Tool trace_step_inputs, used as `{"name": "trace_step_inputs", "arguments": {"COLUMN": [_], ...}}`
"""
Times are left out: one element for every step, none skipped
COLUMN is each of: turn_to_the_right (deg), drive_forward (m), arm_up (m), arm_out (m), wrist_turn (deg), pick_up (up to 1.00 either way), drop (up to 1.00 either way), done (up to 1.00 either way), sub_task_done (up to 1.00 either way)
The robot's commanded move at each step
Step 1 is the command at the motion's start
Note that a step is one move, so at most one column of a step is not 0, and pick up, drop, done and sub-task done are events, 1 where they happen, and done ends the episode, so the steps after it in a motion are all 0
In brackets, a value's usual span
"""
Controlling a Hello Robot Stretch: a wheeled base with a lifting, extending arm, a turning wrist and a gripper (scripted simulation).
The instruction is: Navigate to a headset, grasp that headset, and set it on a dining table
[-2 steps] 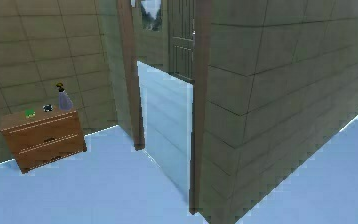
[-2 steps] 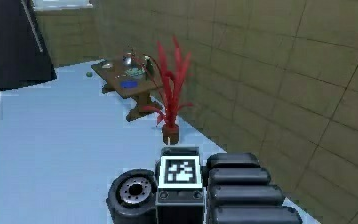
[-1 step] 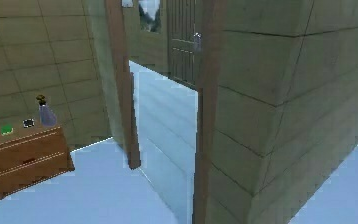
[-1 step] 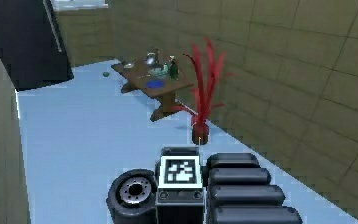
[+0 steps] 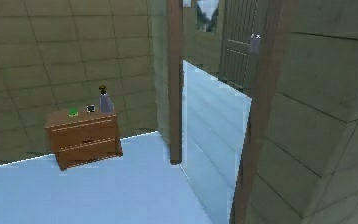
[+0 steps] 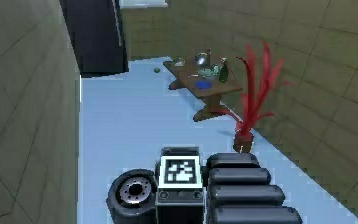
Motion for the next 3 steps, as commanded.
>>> {"name": "trace_step_inputs", "arguments": {"turn_to_the_right": [0.0, 18.0, 0.0], "drive_forward": [0.8, 0.0, 0.85], "arm_up": [0.0, 0.0, 0.0], "arm_out": [0.0, 0.0, 0.0], "wrist_turn": [0.0, 0.0, 0.0], "pick_up": [0.0, 0.0, 0.0], "drop": [0.0, 0.0, 0.0], "done": [0.0, 0.0, 0.0], "sub_task_done": [0.0, 0.0, 0.0]}}
